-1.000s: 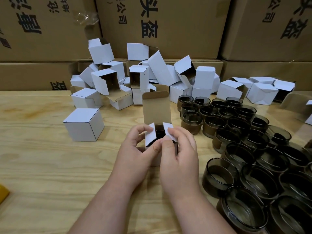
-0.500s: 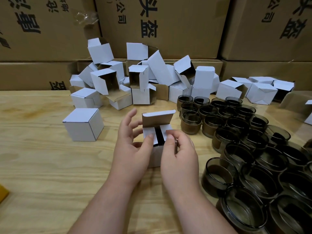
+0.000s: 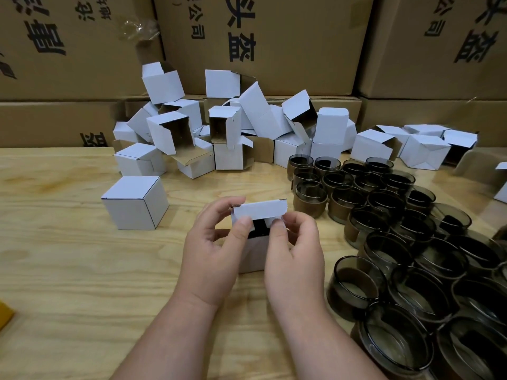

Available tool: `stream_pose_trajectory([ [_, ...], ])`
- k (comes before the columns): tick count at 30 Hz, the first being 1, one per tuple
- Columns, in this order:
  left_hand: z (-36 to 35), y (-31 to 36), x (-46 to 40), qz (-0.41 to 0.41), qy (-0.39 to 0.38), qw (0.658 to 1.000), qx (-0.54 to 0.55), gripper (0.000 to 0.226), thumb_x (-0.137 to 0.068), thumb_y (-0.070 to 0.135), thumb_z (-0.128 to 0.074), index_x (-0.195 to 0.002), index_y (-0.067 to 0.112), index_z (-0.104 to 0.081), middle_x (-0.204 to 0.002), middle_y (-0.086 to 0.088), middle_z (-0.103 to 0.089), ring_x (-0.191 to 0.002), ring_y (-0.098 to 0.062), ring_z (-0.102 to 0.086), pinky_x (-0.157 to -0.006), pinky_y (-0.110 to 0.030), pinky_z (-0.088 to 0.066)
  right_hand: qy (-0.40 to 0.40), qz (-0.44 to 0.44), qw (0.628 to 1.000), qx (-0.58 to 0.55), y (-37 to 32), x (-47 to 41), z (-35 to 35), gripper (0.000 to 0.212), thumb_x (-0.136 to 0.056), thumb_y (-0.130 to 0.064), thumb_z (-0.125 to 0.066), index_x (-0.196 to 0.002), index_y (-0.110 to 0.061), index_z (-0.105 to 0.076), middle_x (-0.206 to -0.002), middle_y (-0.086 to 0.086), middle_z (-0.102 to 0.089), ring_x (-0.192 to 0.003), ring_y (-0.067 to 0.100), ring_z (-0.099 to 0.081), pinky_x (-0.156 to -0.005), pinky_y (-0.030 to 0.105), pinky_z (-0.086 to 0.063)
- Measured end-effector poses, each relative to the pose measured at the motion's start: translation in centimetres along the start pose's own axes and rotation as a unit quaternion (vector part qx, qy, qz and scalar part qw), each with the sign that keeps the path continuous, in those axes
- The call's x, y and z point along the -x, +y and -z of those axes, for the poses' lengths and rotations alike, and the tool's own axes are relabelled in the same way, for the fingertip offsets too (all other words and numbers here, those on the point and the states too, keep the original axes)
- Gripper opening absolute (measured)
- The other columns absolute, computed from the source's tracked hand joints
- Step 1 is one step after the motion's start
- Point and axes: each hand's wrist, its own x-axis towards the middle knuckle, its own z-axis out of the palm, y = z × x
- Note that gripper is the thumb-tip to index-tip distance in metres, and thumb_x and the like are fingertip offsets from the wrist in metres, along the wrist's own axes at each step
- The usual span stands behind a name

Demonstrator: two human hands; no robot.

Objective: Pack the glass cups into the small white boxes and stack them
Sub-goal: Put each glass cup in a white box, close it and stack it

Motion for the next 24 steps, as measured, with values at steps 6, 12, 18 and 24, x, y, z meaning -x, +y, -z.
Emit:
stream_pose_trajectory([
  [6, 0.01, -0.40, -0.07, -0.085, 0.036, 0.994, -0.053, 0.030, -0.084, 0.008, -0.061, -0.089, 0.037, -0.068, -0.112, 0.016, -0.070, -0.118, -0.017, -0.063, -0.086, -0.031, -0.050, 0.016, 0.009, 0.999, -0.047, 0.06, 0.36, -0.04, 0.031, -0.093, -0.050, -0.035, -0.118, -0.046, -0.052, -0.105, -0.027, -0.066, -0.099, 0.000, -0.064, -0.081, 0.025, -0.050],
  [12, -0.05, -0.62, -0.15, -0.060, 0.040, 0.995, -0.075, 0.033, -0.085, 0.016, -0.064, -0.106, 0.042, -0.066, -0.115, 0.026, -0.069, -0.117, -0.006, -0.063, -0.087, -0.033, -0.052, -0.023, 0.038, 0.999, -0.005, -0.05, 0.37, 0.01, 0.034, -0.104, -0.036, -0.048, -0.127, -0.061, -0.045, -0.118, -0.024, -0.062, -0.108, -0.008, -0.058, -0.078, 0.002, -0.042],
  [18, 0.02, -0.39, -0.18, -0.078, 0.039, 0.992, -0.094, 0.030, -0.083, 0.017, -0.066, -0.096, 0.043, -0.069, -0.114, 0.025, -0.068, -0.119, -0.005, -0.062, -0.084, -0.034, -0.055, -0.016, 0.053, 0.998, 0.021, 0.33, 0.01, 0.14, 0.026, -0.102, -0.024, -0.053, -0.123, -0.038, -0.060, -0.121, -0.012, -0.065, -0.109, 0.003, -0.061, -0.082, 0.013, -0.050],
  [24, -0.04, -0.60, -0.18, -0.060, 0.036, 0.994, -0.080, 0.020, -0.078, 0.015, -0.067, -0.083, 0.034, -0.068, -0.108, 0.020, -0.069, -0.118, -0.007, -0.063, -0.089, -0.050, -0.055, -0.011, 0.039, 0.999, 0.016, 0.16, -0.02, 0.20, 0.017, -0.101, -0.025, -0.055, -0.113, -0.035, -0.062, -0.117, -0.011, -0.065, -0.105, 0.003, -0.063, -0.080, 0.013, -0.050],
])
